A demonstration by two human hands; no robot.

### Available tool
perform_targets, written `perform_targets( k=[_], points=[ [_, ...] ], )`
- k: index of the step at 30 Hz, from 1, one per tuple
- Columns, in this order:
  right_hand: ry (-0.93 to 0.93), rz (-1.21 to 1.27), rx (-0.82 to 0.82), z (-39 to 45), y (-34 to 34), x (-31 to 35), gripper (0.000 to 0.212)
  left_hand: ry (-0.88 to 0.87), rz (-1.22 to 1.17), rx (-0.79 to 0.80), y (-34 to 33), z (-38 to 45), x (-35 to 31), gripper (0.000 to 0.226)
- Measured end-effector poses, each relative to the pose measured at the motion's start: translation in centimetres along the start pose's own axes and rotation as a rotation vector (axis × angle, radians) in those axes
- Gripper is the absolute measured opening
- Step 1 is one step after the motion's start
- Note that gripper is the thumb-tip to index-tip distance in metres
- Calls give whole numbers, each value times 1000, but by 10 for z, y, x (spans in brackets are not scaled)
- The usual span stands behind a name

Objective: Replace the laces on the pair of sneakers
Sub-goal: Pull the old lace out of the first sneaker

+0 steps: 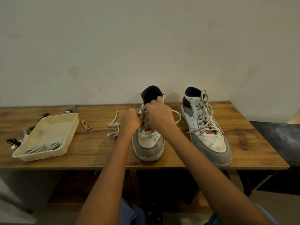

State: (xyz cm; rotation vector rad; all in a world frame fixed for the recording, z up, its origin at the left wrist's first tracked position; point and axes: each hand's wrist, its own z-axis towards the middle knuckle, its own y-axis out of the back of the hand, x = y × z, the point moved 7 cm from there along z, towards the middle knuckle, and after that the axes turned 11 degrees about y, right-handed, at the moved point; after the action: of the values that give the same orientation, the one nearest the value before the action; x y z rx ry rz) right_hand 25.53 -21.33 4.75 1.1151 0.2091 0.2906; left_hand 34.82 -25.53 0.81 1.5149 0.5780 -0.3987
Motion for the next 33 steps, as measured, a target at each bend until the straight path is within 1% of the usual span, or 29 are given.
perform_targets(
  k=[2, 4, 6, 9, 11, 13, 14, 15, 16, 18, 19, 20, 22, 25, 27, 29, 30, 33],
  points=[
    [59, -47, 74, 1, -18, 11, 22, 5, -13, -2, 1, 0, 0, 37],
    [70, -38, 125, 0, -28, 10, 19, -8, -25, 8, 1, 0, 1, 33],
    [23, 5, 80, -1, -19, -2, 16, -22, -48, 25, -1, 1, 2, 27],
    [-166, 9, -122, -3, 22, -39, 15, 2, -117, 57, -3, 5, 6, 23],
    [-361, 14, -338, -16, 55, -71, 22, 20, -130, 65, -4, 7, 7, 31],
    [-510, 128, -563, -30, 76, -87, 23, 35, -128, 63, -5, 8, 8, 39],
    [-524, 186, -624, -31, 75, -86, 21, 41, -120, 60, -4, 7, 7, 40],
    [-471, 205, -602, -27, 70, -78, 22, 43, -114, 58, -4, 8, 7, 40],
    [-353, 167, -499, -16, 57, -63, 26, 43, -106, 58, -4, 7, 7, 39],
    [-121, 97, -165, -1, 15, -31, 36, 36, -86, 61, -4, 6, 5, 36],
    [-63, 82, -17, 1, -5, -19, 39, 29, -77, 59, -3, 6, 4, 37],
    [-36, 53, 66, 1, -18, -11, 39, 21, -63, 54, -3, 5, 4, 40],
    [15, -40, 105, -1, -29, 0, 29, 15, -48, 41, -2, 5, 4, 39],
    [72, -29, 75, -2, -30, 7, 20, 20, -69, 42, -3, 5, 7, 37],
    [30, -4, -2, 1, -16, -9, 15, 26, -104, 56, -3, 5, 8, 34],
    [-75, 17, -129, 0, 11, -33, 12, 44, -132, 53, -3, 6, 9, 32],
    [-142, 42, -256, -3, 30, -47, 14, 50, -137, 47, -2, 6, 10, 32],
    [-397, 234, -723, -29, 97, -86, 19, 61, -142, 34, -2, 6, 9, 29]
  ],
)
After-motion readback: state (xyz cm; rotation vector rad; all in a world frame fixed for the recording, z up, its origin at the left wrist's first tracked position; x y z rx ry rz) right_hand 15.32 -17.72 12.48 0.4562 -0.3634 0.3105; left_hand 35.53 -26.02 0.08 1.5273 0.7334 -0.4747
